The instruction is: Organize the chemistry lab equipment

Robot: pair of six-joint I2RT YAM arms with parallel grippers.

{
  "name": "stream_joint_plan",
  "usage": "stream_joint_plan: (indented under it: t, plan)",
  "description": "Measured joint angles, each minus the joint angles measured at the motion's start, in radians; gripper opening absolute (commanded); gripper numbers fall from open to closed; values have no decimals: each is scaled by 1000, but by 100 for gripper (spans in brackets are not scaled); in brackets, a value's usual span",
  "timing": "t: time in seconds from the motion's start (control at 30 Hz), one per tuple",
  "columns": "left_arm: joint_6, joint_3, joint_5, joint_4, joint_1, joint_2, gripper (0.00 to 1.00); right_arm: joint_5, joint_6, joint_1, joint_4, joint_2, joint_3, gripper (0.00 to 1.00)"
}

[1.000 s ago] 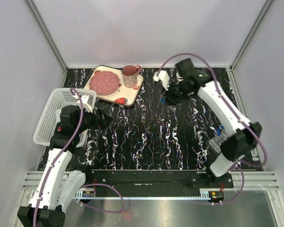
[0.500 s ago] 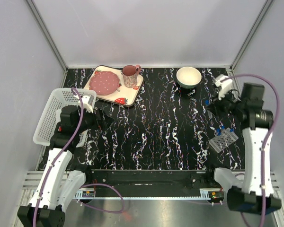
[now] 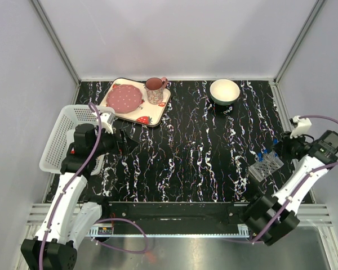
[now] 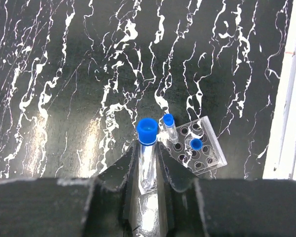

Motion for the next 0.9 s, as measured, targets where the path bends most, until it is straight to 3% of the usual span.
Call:
stream_joint_plan:
  t: [0.23, 0.57, 0.9]
  plan:
    - [-2, -5, 27, 14, 0, 35, 99, -108, -77, -144, 70, 34, -126, 21]
    - [-2, -5, 42, 18, 0, 84, 99, -135, -38, -154, 404, -58, -389, 22]
    - [-2, -5, 42, 19, -1, 97, 99, -167, 3, -155, 635, -62, -518, 22]
